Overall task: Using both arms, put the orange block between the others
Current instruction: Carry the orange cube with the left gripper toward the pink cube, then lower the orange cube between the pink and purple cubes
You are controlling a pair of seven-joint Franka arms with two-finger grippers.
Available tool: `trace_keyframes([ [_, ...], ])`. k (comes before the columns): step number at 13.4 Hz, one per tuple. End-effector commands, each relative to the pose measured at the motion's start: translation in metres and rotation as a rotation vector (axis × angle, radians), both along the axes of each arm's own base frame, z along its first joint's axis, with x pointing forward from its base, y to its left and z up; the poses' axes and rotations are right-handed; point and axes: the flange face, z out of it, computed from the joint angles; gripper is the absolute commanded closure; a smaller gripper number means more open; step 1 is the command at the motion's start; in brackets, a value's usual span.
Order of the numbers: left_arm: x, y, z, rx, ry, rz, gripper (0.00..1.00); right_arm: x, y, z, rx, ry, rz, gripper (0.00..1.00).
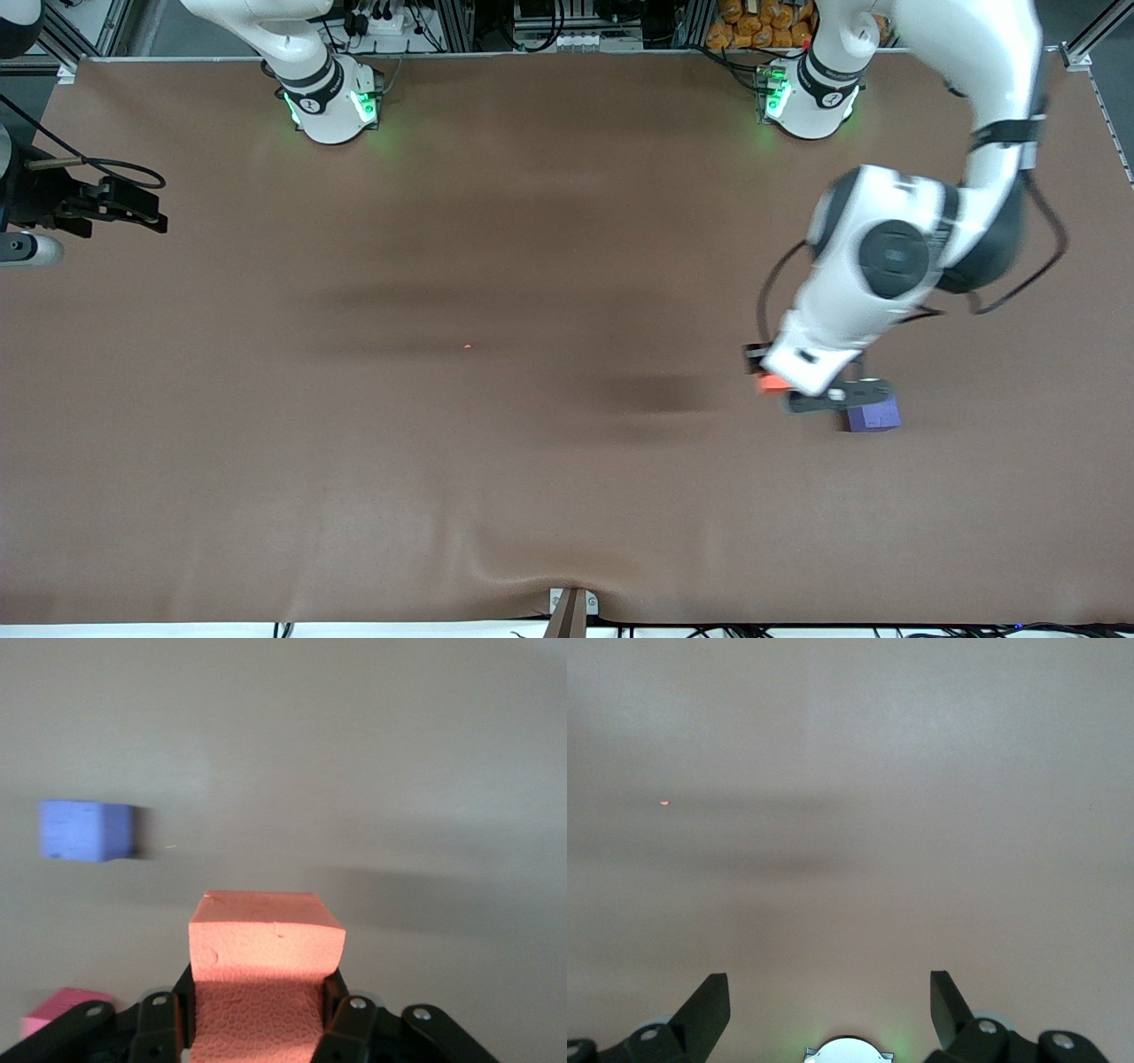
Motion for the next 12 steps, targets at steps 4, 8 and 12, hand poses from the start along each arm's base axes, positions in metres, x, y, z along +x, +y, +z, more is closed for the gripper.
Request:
trace_keyframes([
  [4, -0.027, 0.119, -0.034, -0.022, 0.088, -0.095, 1.0, -0.003, 0.006, 0.004, 0.003, 0.001, 0.007, 0.0],
  [8, -0.055, 0.156, -0.076, -0.04, 0.049, -0.075, 1.0, -0.005, 0.06, 0.0, -0.017, 0.01, 0.021, 0.0],
  [12, -0.076, 0.181, -0.101, -0.042, 0.019, -0.077, 1.0, -0.002, 0.111, -0.007, -0.038, -0.014, 0.065, 0.0],
])
